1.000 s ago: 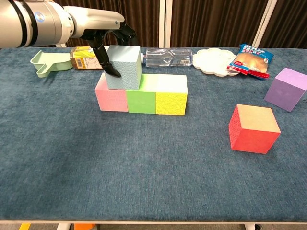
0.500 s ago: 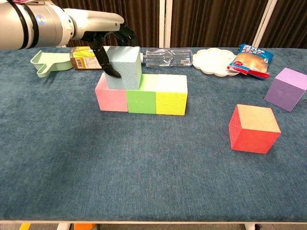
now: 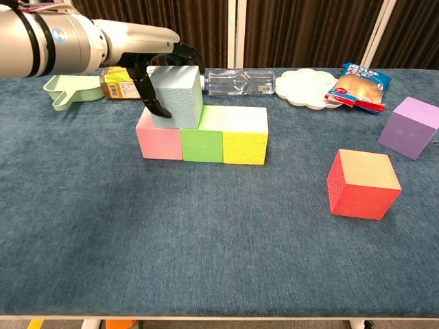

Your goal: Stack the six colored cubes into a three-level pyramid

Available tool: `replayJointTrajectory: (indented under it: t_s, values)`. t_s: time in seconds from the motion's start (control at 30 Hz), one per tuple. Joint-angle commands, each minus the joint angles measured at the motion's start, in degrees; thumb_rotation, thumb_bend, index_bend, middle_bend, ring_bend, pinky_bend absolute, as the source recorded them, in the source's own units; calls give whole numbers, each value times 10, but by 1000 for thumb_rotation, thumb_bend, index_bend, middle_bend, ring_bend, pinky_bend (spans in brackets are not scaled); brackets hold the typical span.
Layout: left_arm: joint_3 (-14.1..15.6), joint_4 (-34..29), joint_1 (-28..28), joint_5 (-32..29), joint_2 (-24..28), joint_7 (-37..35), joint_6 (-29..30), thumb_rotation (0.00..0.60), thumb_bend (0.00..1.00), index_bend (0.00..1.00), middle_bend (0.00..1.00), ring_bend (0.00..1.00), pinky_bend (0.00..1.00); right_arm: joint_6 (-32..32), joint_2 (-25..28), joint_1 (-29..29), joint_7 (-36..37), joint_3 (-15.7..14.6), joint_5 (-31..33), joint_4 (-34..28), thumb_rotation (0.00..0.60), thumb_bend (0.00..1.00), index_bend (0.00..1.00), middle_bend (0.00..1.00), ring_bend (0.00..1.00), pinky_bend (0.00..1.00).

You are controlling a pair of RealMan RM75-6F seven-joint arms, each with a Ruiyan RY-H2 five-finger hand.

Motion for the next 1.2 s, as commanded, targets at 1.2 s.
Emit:
replayJointTrajectory:
  t_s: [1.2]
  values:
    - [46,-100,263,249,168,-219,193,600,157,65,87,113,85,-78,-171,-1,-108,-76,5,41,600,50,0,175,0,0]
